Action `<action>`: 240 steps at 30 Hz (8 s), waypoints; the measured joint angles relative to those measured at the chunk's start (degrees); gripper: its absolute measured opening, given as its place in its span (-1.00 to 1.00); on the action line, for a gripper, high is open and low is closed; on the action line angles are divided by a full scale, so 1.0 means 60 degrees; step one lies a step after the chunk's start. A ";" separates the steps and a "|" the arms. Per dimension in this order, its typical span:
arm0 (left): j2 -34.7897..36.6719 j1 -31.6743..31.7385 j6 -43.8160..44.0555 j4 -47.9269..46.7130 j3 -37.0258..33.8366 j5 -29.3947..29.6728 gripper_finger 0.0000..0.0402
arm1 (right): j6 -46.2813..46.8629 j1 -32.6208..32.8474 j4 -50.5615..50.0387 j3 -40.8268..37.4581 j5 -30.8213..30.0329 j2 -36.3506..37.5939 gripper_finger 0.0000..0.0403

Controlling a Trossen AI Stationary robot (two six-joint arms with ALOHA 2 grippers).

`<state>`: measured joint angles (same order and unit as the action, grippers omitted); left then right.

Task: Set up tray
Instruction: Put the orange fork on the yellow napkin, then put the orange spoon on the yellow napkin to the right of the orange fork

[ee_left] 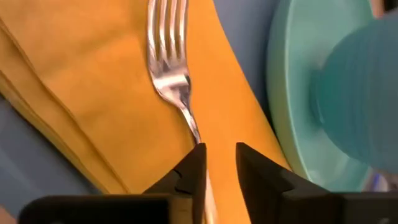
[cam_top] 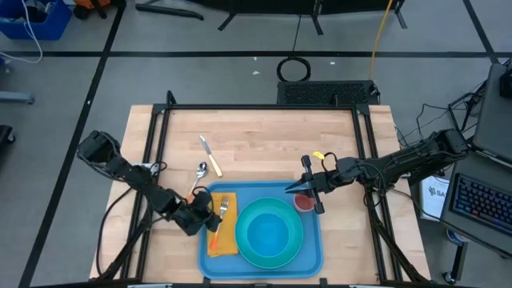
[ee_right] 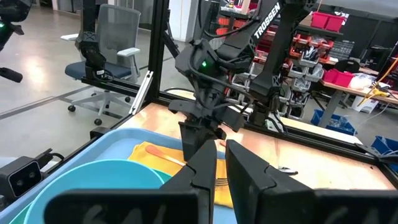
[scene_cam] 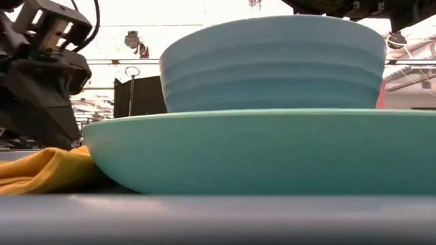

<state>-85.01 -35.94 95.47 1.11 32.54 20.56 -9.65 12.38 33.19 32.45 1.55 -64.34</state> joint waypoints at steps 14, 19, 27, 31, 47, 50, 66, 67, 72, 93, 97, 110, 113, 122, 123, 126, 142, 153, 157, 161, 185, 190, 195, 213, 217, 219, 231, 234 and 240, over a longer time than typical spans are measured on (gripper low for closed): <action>-0.0302 0.0836 -0.0964 -0.4665 0.2294 -0.0546 -0.31 | 0.0095 -0.0001 -0.0024 0.0000 -0.0001 0.0000 -0.86; -0.1226 0.1122 -0.1398 -0.4933 0.2742 -0.1426 -0.31 | 0.0087 -0.0002 -0.0086 0.0000 -0.0001 0.0000 -0.86; -0.1974 0.1337 -0.2184 -0.5641 0.3775 -0.1336 -0.31 | 0.0095 0.0000 -0.0090 0.0000 -0.0001 0.0000 -0.86; -0.2071 0.1340 -0.2221 -0.6290 0.3999 -0.1325 -0.31 | 0.0095 -0.0002 -0.0185 0.0000 -0.0001 0.0000 -0.86; -0.2656 0.1319 -0.2131 -0.5992 0.4035 -0.1651 -0.35 | 0.0098 0.0000 -0.0229 0.0000 -0.0003 0.0000 -0.86; -0.2659 0.1282 -0.2099 -0.6019 0.4032 -0.1664 -0.45 | 0.0098 0.0000 -0.0233 0.0000 -0.0005 0.0000 -0.86; -0.2681 0.1260 -0.1982 -0.5878 0.4017 -0.1749 -0.86 | 0.0098 0.0000 -0.0275 0.0000 -0.0005 0.0000 -0.86; -0.2681 0.1257 -0.1995 -0.5890 0.4016 -0.1748 -0.85 | 0.0102 -0.0001 -0.0290 0.0000 -0.0005 0.0000 -0.86; -0.2616 0.1235 -0.1914 -0.6109 0.4010 -0.1759 -0.86 | 0.0102 0.0000 -0.0295 0.0000 -0.0005 0.0000 -0.86; -0.2268 0.1024 -0.1563 -0.6408 0.3988 -0.1495 -0.84 | 0.0105 0.0000 -0.0298 0.0000 -0.0005 0.0000 -0.86; -0.2255 0.1020 -0.1346 -0.6533 0.3988 -0.1689 -0.85 | 0.0106 -0.0002 -0.0298 0.0000 -0.0005 0.0000 -0.86; -0.2251 0.1068 -0.0281 -0.6769 0.3992 -0.1963 -0.85 | 0.0106 0.0000 -0.0295 0.0000 -0.0005 0.0000 -0.86; -0.2251 0.1064 -0.0128 -0.6769 0.3992 -0.1963 -0.85 | 0.0146 -0.0001 -0.0298 0.0000 -0.0005 0.0000 -0.86; -0.2251 0.1066 0.0554 -0.6984 0.3999 -0.1958 -0.85 | 0.0233 -0.0003 -0.0298 0.0000 -0.0005 0.0000 -0.86; -0.2251 0.1068 0.0618 -0.6988 0.3999 -0.1956 -0.85 | 0.0233 -0.0003 -0.0298 0.0000 -0.0005 0.0000 -0.86; -0.2251 0.1064 0.0806 -0.7037 0.3999 -0.1847 -0.85 | 0.0228 0.0000 -0.0298 0.0000 -0.0005 0.0000 -0.86; -0.2248 0.0826 0.2216 -0.7461 0.4006 -0.1853 -0.85 | 0.0237 -0.0003 -0.0448 0.0000 -0.0005 0.0000 -0.86; -0.2248 0.0736 0.2862 -0.7574 0.4006 -0.1457 -0.85 | 0.0233 -0.0003 -0.0440 0.0000 -0.0005 0.0000 -0.86; -0.2244 0.0736 0.2913 -0.7514 0.4006 -0.1417 -0.85 | 0.0229 -0.0001 -0.0440 0.0000 -0.0005 0.0000 -0.86; -0.2244 0.0732 0.2927 -0.7479 0.4006 -0.1411 -0.85 | 0.0233 -0.0001 -0.0440 0.0000 -0.0003 0.0000 -0.86; -0.2240 0.0527 0.3434 -0.7478 0.4006 -0.1133 -0.84 | 0.0236 -0.0003 -0.0440 0.0000 -0.0005 0.0000 -0.86; -0.2240 0.0466 0.3548 -0.7625 0.4006 -0.1137 -0.72 | 0.0237 -0.0003 -0.0440 0.0000 -0.0005 0.0000 -0.86; -0.2240 0.0466 0.3441 -0.7563 0.4006 -0.1140 -0.55 | 0.0237 0.0000 -0.0440 0.0000 -0.0002 0.0000 -0.86; -0.1328 0.0277 0.2030 -0.7827 0.4003 0.0309 -0.38 | 0.0229 0.0000 -0.0495 -0.0004 -0.0001 0.0000 -0.86; -0.0679 0.0296 0.1444 -0.8149 0.4003 0.1455 -0.38 | 0.0226 0.0000 -0.0512 -0.0004 -0.0005 0.0000 -0.86; -0.0398 0.0319 0.1176 -0.8181 0.4003 0.2056 -0.38 | 0.0222 -0.0003 -0.0513 -0.0004 -0.0005 0.0001 -0.86; 0.0055 0.0473 -0.1857 -0.7393 0.4003 0.3702 -0.38 | 0.0138 -0.0002 -0.0510 -0.0004 -0.0042 0.0002 -0.86; 0.0051 0.0636 -0.2096 -0.7371 0.4003 0.3310 -0.38 | 0.0140 -0.0002 -0.0510 -0.0004 -0.0042 0.0001 -0.86; 0.0051 0.0942 -0.3013 -0.7940 0.4003 0.3000 -0.38 | 0.0168 -0.0001 -0.0513 -0.0004 -0.0042 0.0001 -0.86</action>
<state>-84.71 -30.29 77.39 -46.53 56.55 38.56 -8.64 12.37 30.11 32.42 1.30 -64.33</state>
